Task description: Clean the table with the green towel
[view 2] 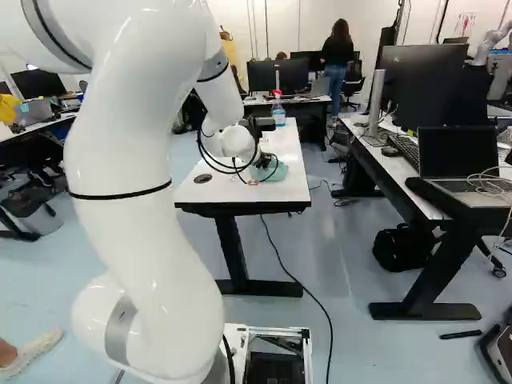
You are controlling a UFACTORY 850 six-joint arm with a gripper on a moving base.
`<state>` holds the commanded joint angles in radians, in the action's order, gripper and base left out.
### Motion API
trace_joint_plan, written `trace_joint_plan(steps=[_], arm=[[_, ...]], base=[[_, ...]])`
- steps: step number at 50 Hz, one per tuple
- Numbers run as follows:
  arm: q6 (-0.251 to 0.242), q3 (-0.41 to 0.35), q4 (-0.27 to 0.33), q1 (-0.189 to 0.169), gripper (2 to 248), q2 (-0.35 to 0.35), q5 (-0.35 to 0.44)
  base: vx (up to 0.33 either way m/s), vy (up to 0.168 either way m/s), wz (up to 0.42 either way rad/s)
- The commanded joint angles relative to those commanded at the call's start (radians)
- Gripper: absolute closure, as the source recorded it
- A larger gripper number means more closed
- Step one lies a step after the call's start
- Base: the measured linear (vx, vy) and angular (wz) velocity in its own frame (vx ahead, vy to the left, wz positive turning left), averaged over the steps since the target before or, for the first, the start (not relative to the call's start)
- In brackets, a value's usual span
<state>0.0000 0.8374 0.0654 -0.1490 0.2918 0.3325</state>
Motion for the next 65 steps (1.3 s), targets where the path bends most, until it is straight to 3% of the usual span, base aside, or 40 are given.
trace_joint_plan(steps=[12, 29, 53, 65], arm=[[0.0, 0.0, 0.0, -0.031, 220, 0.0, 0.0], [0.0, 0.073, 0.0, -0.063, 220, 0.06, 0.0], [0.0, 0.209, 0.0, -0.08, 220, 0.167, 0.0], [0.0, 0.27, 0.0, -0.072, 220, 0.214, 0.0]], base=[[0.0, 0.0, 0.0], [0.0, 0.0, 0.0], [0.0, 0.0, 0.0], [0.0, 0.0, 0.0]])
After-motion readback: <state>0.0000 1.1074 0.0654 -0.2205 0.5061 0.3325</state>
